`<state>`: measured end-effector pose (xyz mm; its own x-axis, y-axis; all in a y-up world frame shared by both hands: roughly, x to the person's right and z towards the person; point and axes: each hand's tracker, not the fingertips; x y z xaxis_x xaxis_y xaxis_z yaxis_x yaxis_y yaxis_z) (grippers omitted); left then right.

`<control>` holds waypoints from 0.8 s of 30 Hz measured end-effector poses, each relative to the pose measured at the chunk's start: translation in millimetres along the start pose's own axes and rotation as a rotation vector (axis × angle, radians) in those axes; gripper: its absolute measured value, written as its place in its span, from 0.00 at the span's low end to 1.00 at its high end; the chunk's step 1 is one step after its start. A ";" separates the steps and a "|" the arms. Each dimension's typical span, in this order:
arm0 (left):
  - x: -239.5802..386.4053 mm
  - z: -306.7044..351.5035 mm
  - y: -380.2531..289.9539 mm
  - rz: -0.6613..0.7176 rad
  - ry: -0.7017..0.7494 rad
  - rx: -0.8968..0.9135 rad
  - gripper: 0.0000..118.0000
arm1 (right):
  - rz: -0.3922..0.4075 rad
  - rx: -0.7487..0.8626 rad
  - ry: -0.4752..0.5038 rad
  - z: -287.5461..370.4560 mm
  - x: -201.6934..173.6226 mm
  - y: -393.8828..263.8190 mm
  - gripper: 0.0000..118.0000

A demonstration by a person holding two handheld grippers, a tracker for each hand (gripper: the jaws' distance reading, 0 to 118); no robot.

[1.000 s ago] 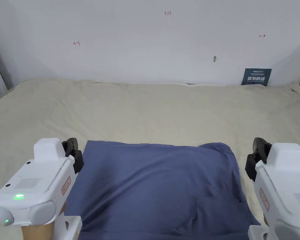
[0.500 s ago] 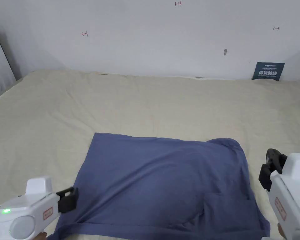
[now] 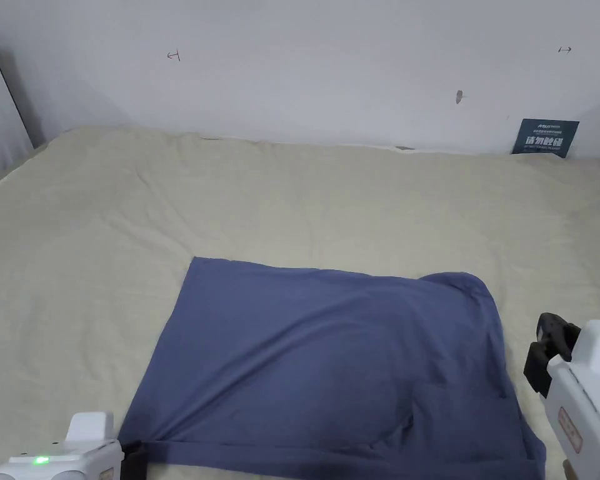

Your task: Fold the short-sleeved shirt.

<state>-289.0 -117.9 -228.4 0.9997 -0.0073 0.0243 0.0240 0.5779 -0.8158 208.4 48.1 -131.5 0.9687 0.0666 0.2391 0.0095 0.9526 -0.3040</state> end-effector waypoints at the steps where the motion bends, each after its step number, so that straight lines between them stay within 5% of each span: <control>1: -1.4 2.8 0.2 0.015 -0.056 0.008 0.12 | -0.002 -0.003 -0.002 -0.1 1.5 -1.1 0.02; 2: 0.2 3.6 -1.2 0.032 -0.096 0.013 0.01 | -0.003 -0.007 -0.006 -0.3 3.2 -2.2 0.02; 6: 7.1 9.8 1.6 0.001 -0.057 0.037 0.01 | -0.036 -0.095 -0.009 -3.1 15.9 -16.8 0.13; 10: 5.2 23.9 9.5 0.031 -0.074 0.077 0.01 | -0.033 -0.319 -0.005 -15.0 30.4 -61.3 0.76; 12: 6.6 28.5 13.8 0.025 -0.077 0.088 0.01 | -0.029 -0.433 -0.021 -20.8 32.1 -92.6 0.90; 20: 9.4 31.8 22.5 0.014 -0.082 0.106 0.01 | -0.066 -0.638 -0.012 -29.5 32.8 -170.2 0.86; 24: 11.1 35.1 24.5 0.009 -0.078 0.105 0.01 | -0.057 -0.630 0.014 -19.3 12.5 -161.9 0.49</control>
<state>-277.6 -75.2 -227.8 0.9961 0.0597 0.0655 0.0098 0.6598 -0.7514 223.8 -111.1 -97.1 0.9656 0.0131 0.2595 0.2008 0.5963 -0.7772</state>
